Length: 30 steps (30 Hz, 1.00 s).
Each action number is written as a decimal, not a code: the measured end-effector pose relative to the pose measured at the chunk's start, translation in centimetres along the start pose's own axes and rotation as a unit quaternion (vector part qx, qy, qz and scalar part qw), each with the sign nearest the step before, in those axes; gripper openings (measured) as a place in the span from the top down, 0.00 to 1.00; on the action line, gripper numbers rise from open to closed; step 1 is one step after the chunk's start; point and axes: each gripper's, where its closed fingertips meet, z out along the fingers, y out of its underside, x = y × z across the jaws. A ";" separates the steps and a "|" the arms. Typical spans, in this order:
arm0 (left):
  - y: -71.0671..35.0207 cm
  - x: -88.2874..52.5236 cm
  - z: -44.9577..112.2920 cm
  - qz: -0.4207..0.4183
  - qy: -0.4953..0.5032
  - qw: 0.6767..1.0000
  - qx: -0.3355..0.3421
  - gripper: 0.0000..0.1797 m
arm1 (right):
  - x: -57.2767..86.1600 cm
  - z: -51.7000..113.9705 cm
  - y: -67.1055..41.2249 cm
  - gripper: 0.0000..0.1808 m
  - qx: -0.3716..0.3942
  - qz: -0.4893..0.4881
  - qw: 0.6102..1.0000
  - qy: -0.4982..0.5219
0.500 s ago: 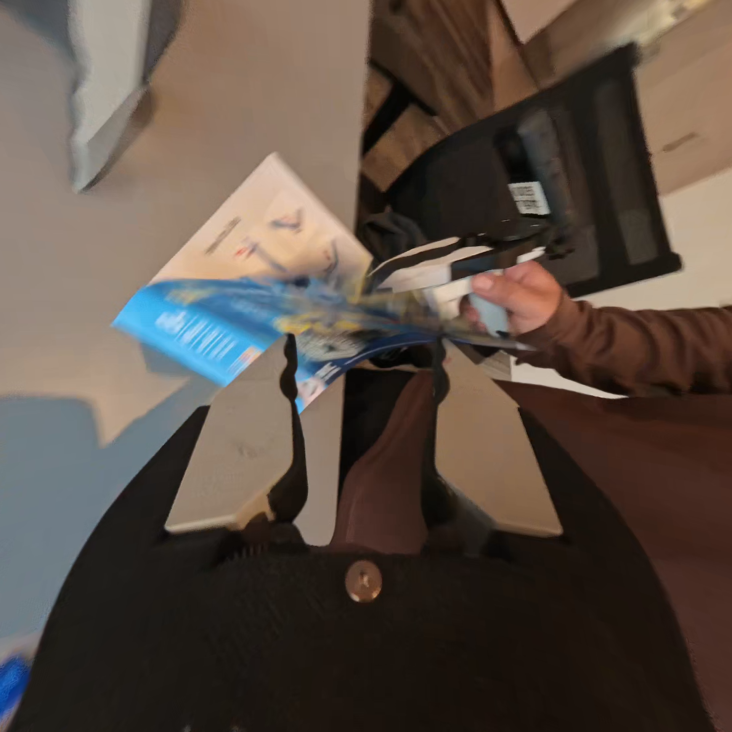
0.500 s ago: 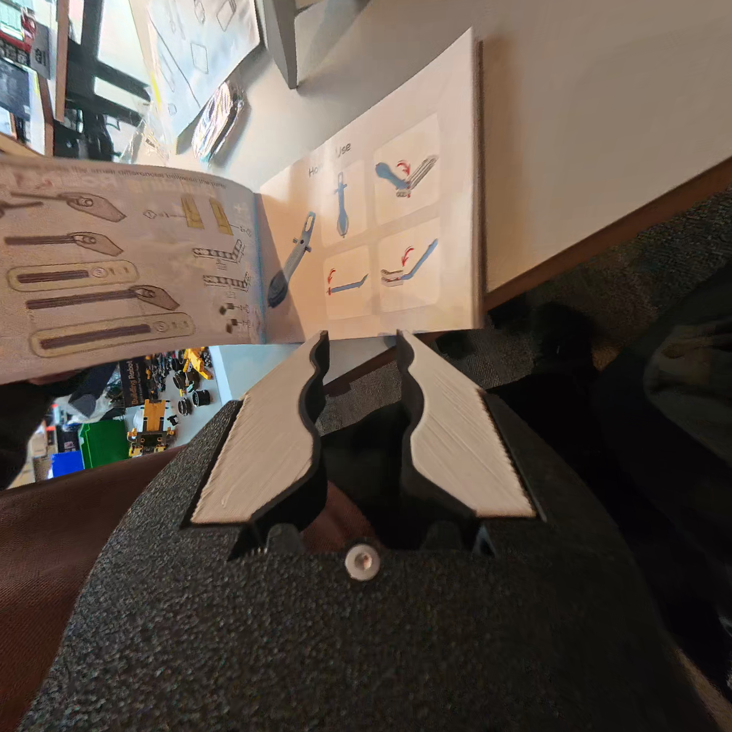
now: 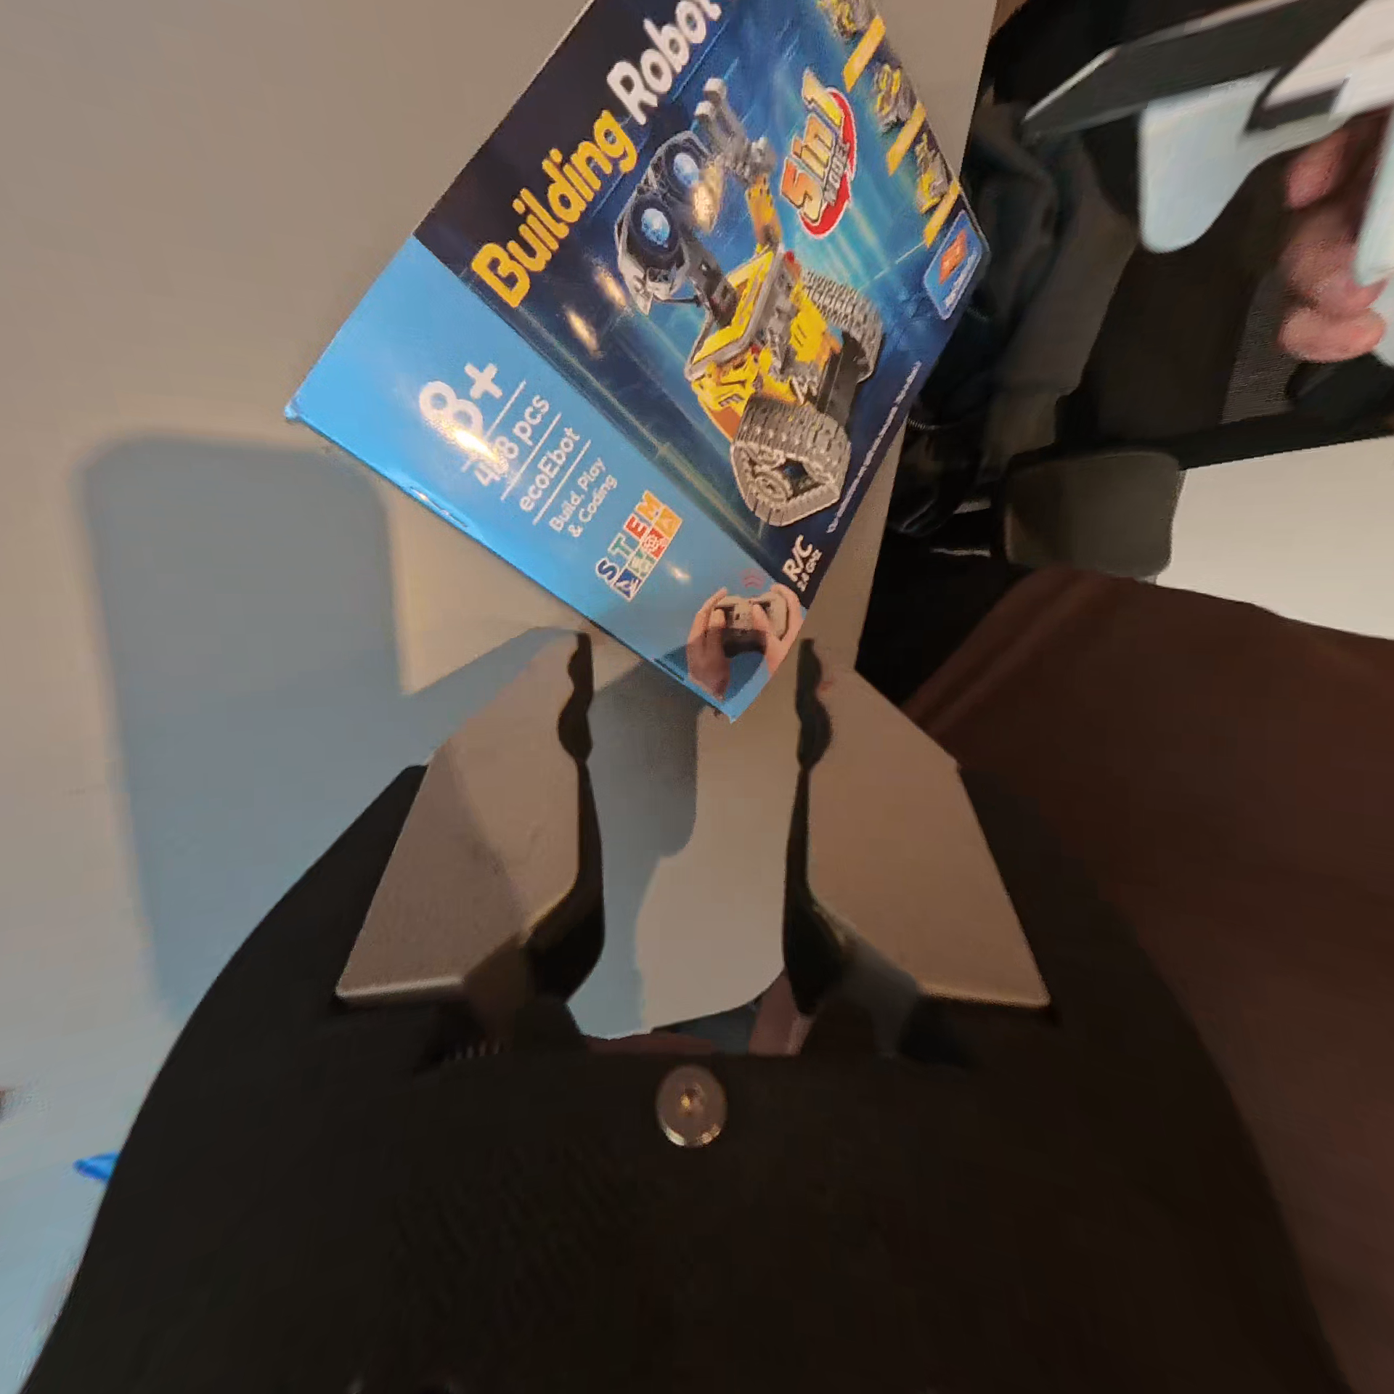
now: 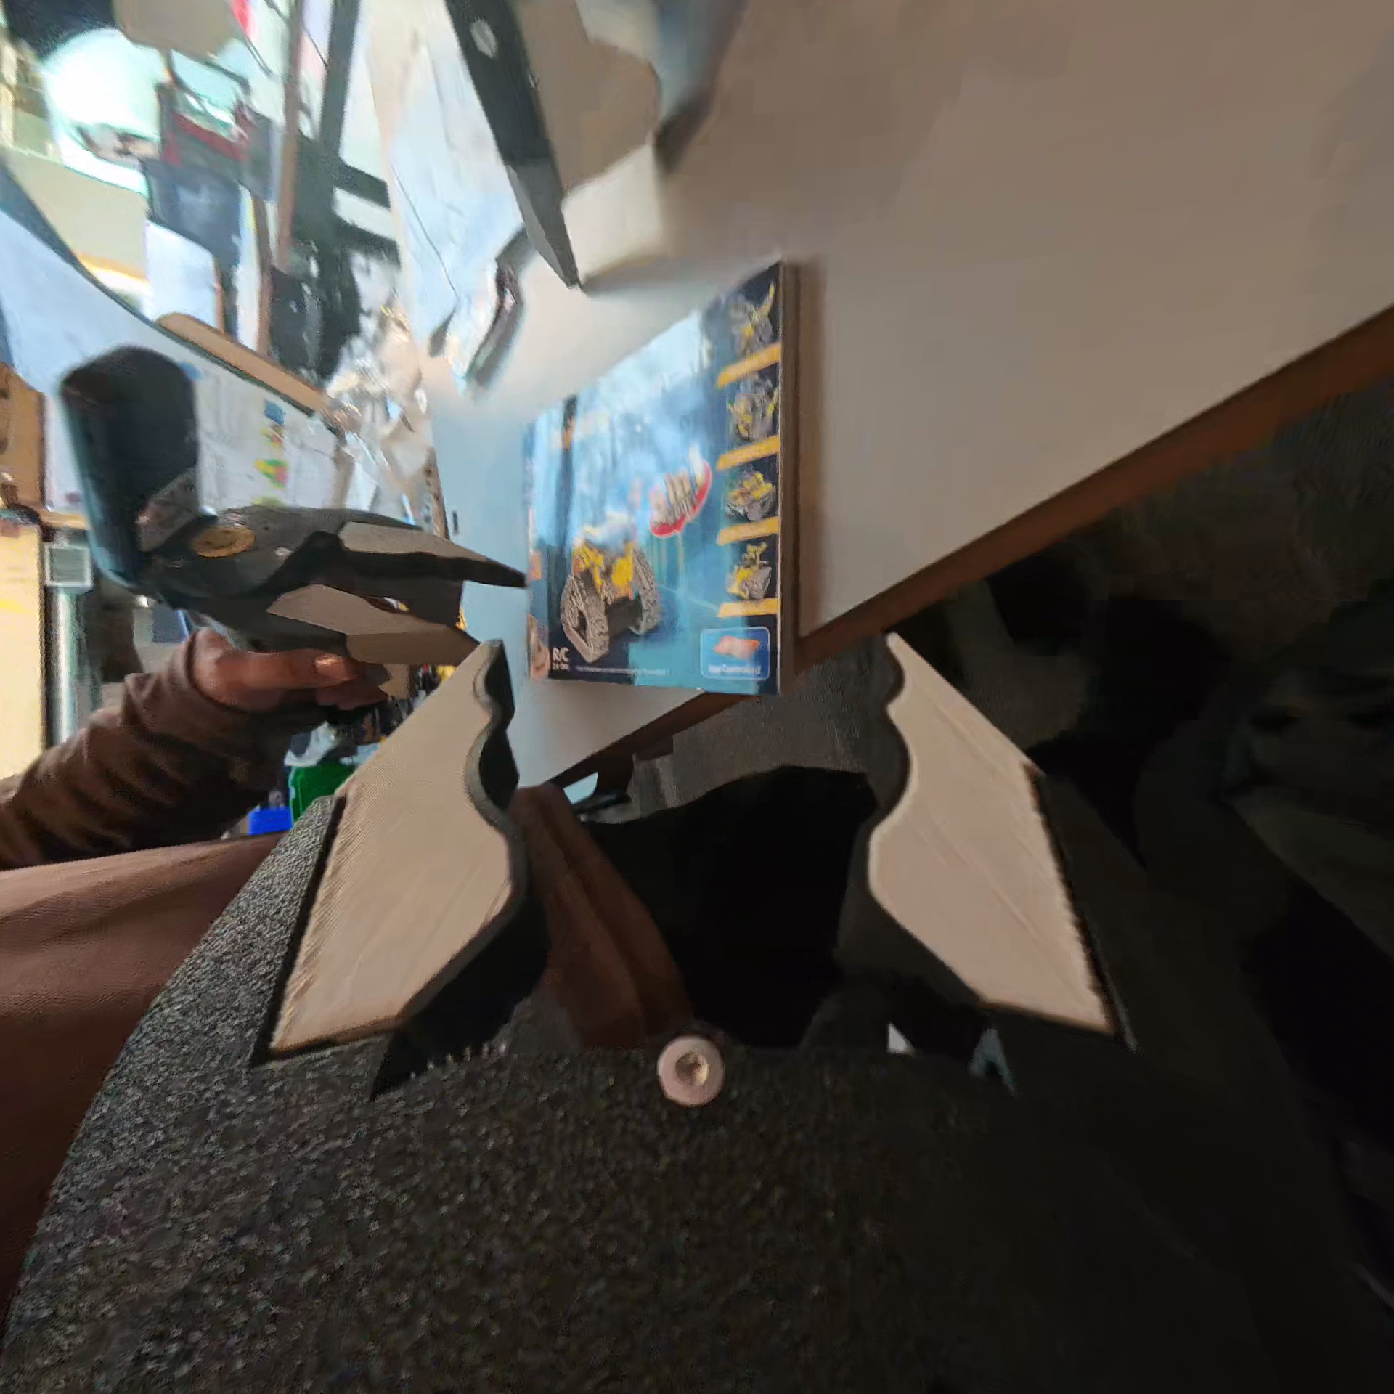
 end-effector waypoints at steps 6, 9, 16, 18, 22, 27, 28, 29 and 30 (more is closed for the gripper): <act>0.6 0.6 0.2 -0.011 -0.002 1.000 0.009 0.71 | 1.8 3.4 3.0 0.83 -0.127 -0.005 0.989 0.071; 1.1 0.6 -0.1 -0.013 -0.006 1.000 0.007 0.69 | 1.4 3.6 3.4 0.91 -0.148 -0.029 0.986 0.073; 2.7 0.4 -1.1 -0.009 -0.027 0.999 0.015 0.69 | -2.2 1.5 0.4 0.98 -0.097 -0.189 0.970 0.115; 2.5 0.4 -1.3 -0.004 -0.036 0.999 0.029 0.69 | -4.4 1.1 -0.4 0.97 -0.094 -0.292 0.942 0.139; 2.3 1.1 -0.5 -0.007 -0.024 0.999 0.041 0.69 | -9.1 1.6 -0.9 0.97 -0.110 -0.496 0.842 0.183; 2.2 2.1 1.1 0.013 -0.015 0.999 0.044 0.80 | -12.1 4.4 1.0 0.97 -0.158 -0.584 0.780 0.161; 2.2 2.1 1.2 0.011 -0.014 0.999 0.044 0.83 | -12.5 4.9 1.6 0.97 -0.169 -0.588 0.777 0.149; 2.4 2.0 1.4 0.003 -0.013 0.999 0.041 0.89 | -12.8 5.3 2.1 0.97 -0.178 -0.596 0.770 0.142; 2.7 1.9 1.7 -0.009 -0.009 0.999 0.034 0.97 | -13.0 5.6 2.6 0.97 -0.188 -0.602 0.765 0.134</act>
